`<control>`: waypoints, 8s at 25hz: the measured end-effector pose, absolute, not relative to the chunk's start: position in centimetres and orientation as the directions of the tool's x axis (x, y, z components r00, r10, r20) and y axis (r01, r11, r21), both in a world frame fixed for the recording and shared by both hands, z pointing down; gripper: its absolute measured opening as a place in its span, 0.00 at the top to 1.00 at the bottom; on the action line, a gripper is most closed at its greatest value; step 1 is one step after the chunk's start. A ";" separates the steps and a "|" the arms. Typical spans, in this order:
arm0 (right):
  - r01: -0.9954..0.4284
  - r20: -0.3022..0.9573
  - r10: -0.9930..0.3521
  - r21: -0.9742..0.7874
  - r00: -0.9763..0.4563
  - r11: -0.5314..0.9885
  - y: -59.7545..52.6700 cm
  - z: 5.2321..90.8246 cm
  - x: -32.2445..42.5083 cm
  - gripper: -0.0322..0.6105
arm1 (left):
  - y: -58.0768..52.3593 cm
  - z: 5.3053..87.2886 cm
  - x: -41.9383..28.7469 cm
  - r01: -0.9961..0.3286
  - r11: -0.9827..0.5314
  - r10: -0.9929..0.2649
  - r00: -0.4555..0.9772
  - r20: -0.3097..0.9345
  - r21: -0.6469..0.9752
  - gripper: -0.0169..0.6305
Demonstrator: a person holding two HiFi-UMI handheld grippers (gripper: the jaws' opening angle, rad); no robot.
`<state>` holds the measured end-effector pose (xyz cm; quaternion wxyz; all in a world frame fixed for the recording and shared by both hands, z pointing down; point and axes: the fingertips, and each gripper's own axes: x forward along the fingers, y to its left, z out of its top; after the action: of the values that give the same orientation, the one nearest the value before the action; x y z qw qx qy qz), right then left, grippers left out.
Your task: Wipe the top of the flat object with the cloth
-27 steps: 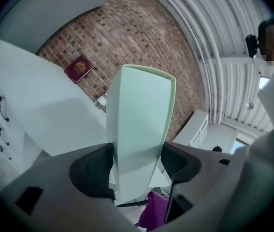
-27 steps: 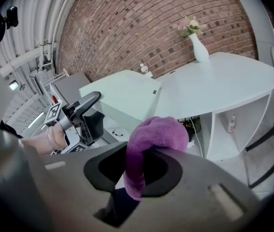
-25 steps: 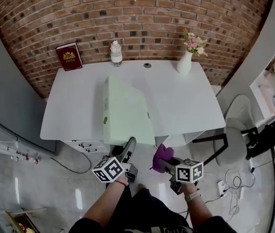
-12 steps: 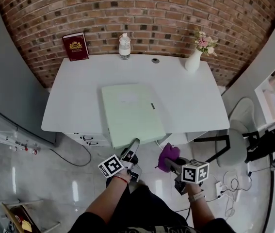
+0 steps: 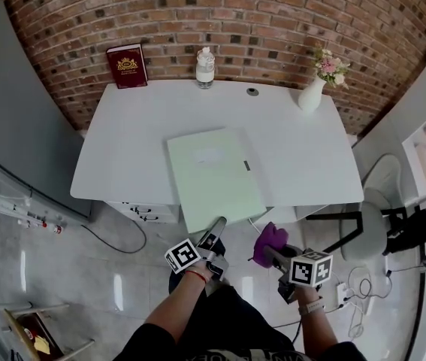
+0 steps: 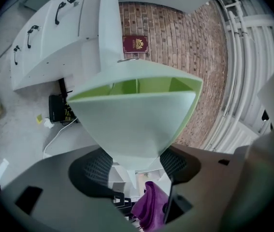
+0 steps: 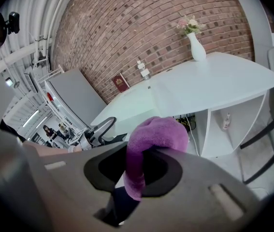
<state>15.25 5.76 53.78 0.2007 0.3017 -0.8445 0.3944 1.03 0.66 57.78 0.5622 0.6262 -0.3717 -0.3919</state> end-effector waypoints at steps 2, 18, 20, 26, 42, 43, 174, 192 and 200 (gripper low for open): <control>-0.667 0.576 -0.351 -0.548 -0.738 0.505 5.8 53.8 15.1 0.85 | 0.8 57.9 0.9 0.001 -0.092 -0.907 0.413 -0.084 0.996 0.52; -0.665 0.571 -0.381 -0.449 -0.727 0.597 3.7 51.7 14.7 0.85 | 7.2 57.7 3.9 -0.141 -0.127 -0.754 0.657 -0.004 0.982 0.50; -0.653 0.561 -0.386 -0.420 -0.733 0.629 2.5 50.8 14.0 0.85 | 8.0 55.8 4.3 -0.164 -0.224 -0.695 0.718 -0.039 0.961 0.56; -0.597 0.522 -0.369 -0.381 -0.769 0.706 -0.8 47.9 10.6 0.85 | 9.3 48.4 3.1 -0.275 -0.545 -0.580 0.806 -0.119 0.792 0.93; -0.281 0.540 -0.029 -0.390 -0.841 0.877 -9.8 45.8 -12.3 0.85 | -2.4 45.1 -18.0 -0.913 -0.375 -0.884 0.405 0.234 0.162 0.94; -0.273 0.555 -0.010 -0.394 -0.832 0.878 -10.4 46.3 -13.8 0.85 | -3.1 45.3 -18.8 -0.919 -0.368 -0.886 0.393 0.246 0.141 0.94; -0.656 0.746 -0.153 -0.446 -0.649 0.609 -8.9 56.6 16.6 0.85 | -1.7 50.7 -9.9 -0.972 -0.227 -0.870 0.231 0.435 0.063 0.93; -0.305 0.461 0.211 -0.804 -0.862 0.511 9.8 56.3 0.0 0.85 | -1.6 54.0 -7.8 -0.909 -0.401 -0.754 0.397 0.523 0.112 0.94; -0.202 0.351 0.254 -0.858 -0.901 0.472 9.5 55.1 -5.2 0.85 | -1.6 54.3 -7.6 -0.898 -0.426 -0.742 0.418 0.524 0.111 0.94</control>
<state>-5.20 9.49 55.14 0.2218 -0.0159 -0.8287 0.5136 -7.59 -1.60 54.28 0.1915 0.8199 -0.5001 0.2026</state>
